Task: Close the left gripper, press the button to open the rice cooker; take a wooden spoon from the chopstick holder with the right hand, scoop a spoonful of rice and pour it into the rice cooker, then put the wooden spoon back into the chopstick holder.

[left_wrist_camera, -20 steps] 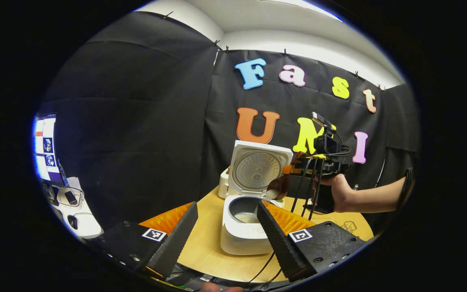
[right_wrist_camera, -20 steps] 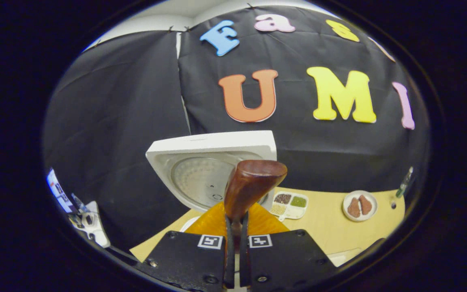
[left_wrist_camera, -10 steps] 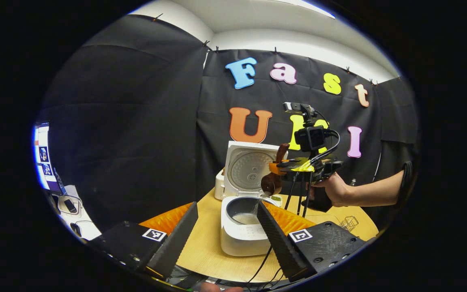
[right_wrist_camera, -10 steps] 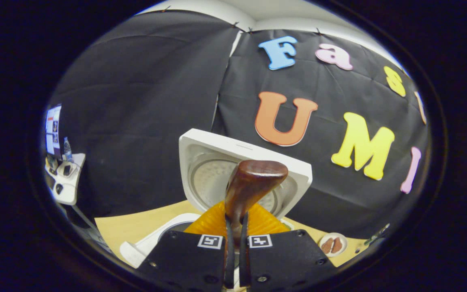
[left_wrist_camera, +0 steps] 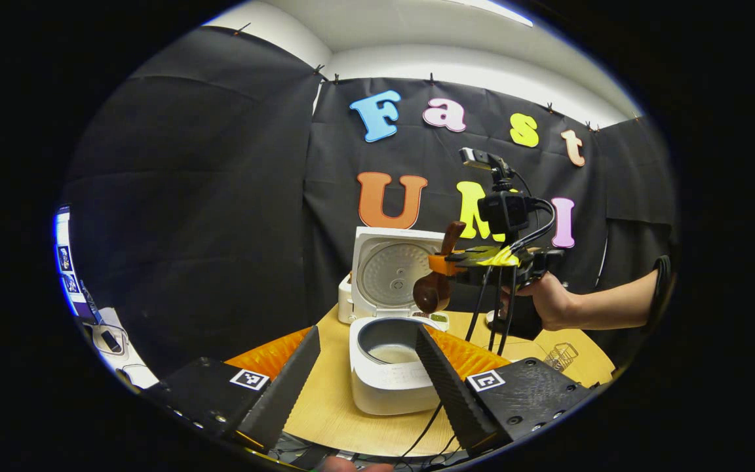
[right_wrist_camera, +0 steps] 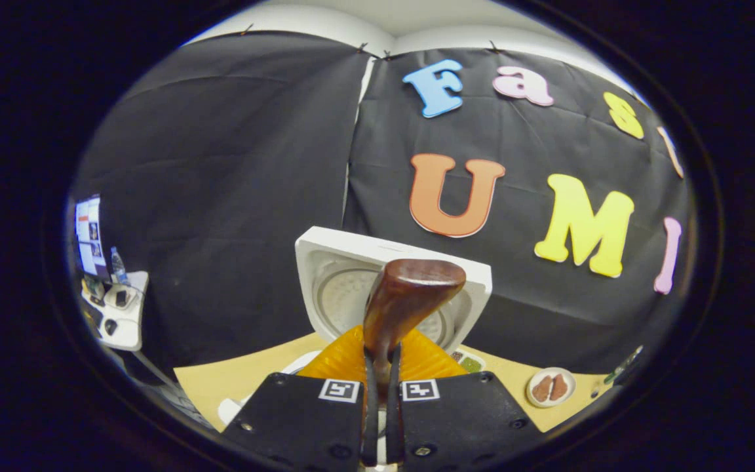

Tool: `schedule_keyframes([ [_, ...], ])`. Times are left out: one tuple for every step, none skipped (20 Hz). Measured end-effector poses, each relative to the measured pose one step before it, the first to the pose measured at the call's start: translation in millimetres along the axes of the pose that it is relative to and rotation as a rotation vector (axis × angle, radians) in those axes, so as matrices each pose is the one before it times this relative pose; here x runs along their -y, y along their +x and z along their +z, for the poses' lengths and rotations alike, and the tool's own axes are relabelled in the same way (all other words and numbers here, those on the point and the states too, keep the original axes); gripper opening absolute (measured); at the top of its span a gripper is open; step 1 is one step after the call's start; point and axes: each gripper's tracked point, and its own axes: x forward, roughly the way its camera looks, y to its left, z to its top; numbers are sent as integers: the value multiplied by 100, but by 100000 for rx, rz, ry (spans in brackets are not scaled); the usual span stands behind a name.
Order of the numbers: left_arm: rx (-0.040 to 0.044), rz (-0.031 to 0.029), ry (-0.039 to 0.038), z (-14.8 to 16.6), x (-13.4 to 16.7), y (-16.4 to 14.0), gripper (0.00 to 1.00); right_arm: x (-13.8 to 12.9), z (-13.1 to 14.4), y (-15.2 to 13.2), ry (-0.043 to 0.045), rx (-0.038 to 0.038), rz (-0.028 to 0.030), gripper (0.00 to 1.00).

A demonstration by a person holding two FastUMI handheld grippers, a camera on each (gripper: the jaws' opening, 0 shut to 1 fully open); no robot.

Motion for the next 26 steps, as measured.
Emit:
schedule_keyframes([
  [-350,-630,331,-65,36,87,94,652,191,-400,4906,178,51,10],
  [-127,-694,328,89,176,76,94,724,404,-624,4871,159,-258,10],
  [30,-688,346,215,267,158,94,742,477,-878,5168,300,-52,10],
  [174,-724,131,290,540,172,94,722,514,-833,5195,590,221,10],
  [-217,-1570,124,218,927,361,94,846,507,-707,5639,229,8,10],
  [978,-1298,131,173,621,78,94,851,429,-782,5586,527,-122,10],
  [1162,-1306,-132,310,415,30,94,891,360,-774,5672,211,-47,10],
  [213,-1235,-345,145,466,184,94,923,350,-922,4725,176,-87,10],
  [114,-671,-202,35,476,189,94,1138,358,-1012,4146,527,-719,10],
  [341,-900,-217,205,555,154,94,1303,396,-1024,3698,715,-1198,10],
  [536,-752,36,138,698,129,94,1280,397,-1096,3463,759,-1616,10],
  [307,-574,217,254,630,250,94,1495,466,-1186,3390,754,-1725,10],
  [486,-460,203,141,634,197,94,1510,392,-1161,2856,820,-1569,10],
  [172,11,286,119,474,357,94,1531,489,-1129,2302,1099,-1653,10],
  [440,380,460,148,466,291,94,1753,521,-1191,1608,1449,-2052,10],
  [105,793,366,115,423,419,94,1792,476,-1137,1587,1663,-2327,10],
  [-126,742,-49,119,463,492,94,1230,942,-1229,1152,1015,-1898,10],
  [-167,208,-740,72,445,389,94,1771,269,-1090,831,800,-1986,10],
  [-4,-92,-855,105,529,227,94,1886,351,-1129,620,1093,-2463,10],
  [249,206,-470,176,367,292,94,1967,361,-848,76,1002,-2588,10],
  [445,292,103,375,394,664,94,1891,310,-836,-232,895,-2781,10],
  [177,-767,622,163,581,607,94,2002,245,-713,-675,668,-2872,10],
  [-172,-554,998,42,532,420,94,2027,-27,-480,-1028,300,-2524,10],
  [206,-210,847,177,418,476,94,1836,-93,-506,-1148,-316,-2342,10],
  [79,-352,296,239,342,395,94,1813,-6,-531,-903,32,-2367,10],
  [-215,170,13,79,326,351,94,1904,33,-305,-935,-17,-2715,10],
])
